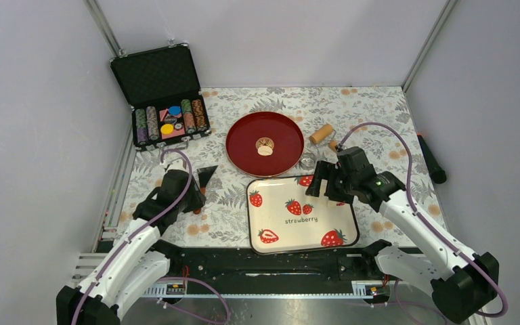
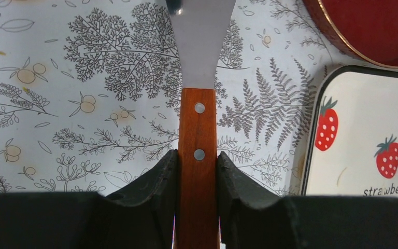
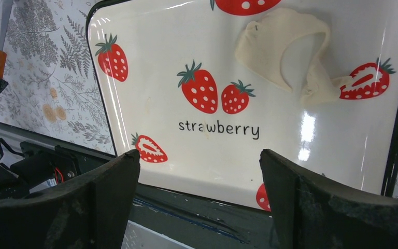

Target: Roll out the dumpling wrappers from the dough

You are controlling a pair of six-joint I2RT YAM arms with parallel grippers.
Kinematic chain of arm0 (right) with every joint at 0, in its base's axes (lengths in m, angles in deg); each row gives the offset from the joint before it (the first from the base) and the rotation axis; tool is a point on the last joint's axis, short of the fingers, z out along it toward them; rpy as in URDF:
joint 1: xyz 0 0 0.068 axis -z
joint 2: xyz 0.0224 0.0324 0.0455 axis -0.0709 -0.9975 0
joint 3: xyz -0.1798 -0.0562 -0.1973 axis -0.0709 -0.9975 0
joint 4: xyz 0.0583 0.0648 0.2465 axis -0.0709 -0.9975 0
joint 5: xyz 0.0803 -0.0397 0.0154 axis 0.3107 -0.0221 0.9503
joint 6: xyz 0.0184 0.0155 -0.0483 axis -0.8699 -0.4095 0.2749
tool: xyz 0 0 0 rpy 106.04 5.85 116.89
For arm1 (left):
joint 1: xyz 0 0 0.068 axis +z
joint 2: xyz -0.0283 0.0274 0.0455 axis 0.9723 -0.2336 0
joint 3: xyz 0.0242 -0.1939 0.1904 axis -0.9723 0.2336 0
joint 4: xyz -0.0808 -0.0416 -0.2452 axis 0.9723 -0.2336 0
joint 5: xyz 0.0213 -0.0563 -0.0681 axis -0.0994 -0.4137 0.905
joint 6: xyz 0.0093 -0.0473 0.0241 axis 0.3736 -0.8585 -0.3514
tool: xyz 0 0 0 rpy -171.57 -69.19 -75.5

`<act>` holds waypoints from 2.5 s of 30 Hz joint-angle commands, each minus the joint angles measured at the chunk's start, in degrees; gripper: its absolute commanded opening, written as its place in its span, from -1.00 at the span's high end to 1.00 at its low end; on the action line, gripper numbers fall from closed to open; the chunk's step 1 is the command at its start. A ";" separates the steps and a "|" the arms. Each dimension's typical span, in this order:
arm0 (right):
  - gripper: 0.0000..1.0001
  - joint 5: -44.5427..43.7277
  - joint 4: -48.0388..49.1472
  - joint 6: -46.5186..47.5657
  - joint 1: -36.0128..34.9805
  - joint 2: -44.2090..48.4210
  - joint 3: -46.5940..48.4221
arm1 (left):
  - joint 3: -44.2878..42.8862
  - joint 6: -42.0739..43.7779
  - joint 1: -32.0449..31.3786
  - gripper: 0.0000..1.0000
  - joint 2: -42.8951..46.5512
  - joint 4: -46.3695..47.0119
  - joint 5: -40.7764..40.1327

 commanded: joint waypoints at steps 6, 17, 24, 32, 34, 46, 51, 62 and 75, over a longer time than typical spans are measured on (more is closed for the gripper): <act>-0.87 -2.68 -3.19 1.53 0.32 4.61 -1.39 | 2.10 -4.87 0.26 0.47 -0.94 7.17 -4.27; -0.89 -3.14 -3.88 1.97 0.32 5.51 -1.36 | 1.44 -4.09 0.90 -0.84 -1.19 9.22 -0.77; -0.99 -5.43 -3.92 5.25 0.27 2.57 1.38 | 3.01 -1.10 4.92 -0.98 1.20 17.93 7.26; -0.99 -20.11 4.64 13.57 0.32 3.00 1.84 | 1.24 9.76 11.02 -0.98 0.74 26.08 4.99; -0.99 -25.91 12.14 15.66 0.32 5.14 -1.93 | 0.78 12.70 11.34 -0.98 -0.21 29.08 2.93; -0.92 -29.11 54.94 21.44 13.10 8.84 -26.80 | 4.56 21.69 11.93 -0.98 -12.47 47.28 -11.64; -0.89 -27.09 58.55 27.51 16.01 1.38 -22.94 | 7.36 27.06 12.07 -0.98 -17.46 60.77 -12.24; -0.87 -27.14 79.22 33.99 20.09 -8.63 -30.19 | 12.83 32.53 12.20 -0.98 -29.06 85.28 -13.30; -0.99 -24.61 90.29 32.12 25.03 -19.12 -30.41 | 12.49 32.40 13.91 -0.98 -33.95 89.23 -9.12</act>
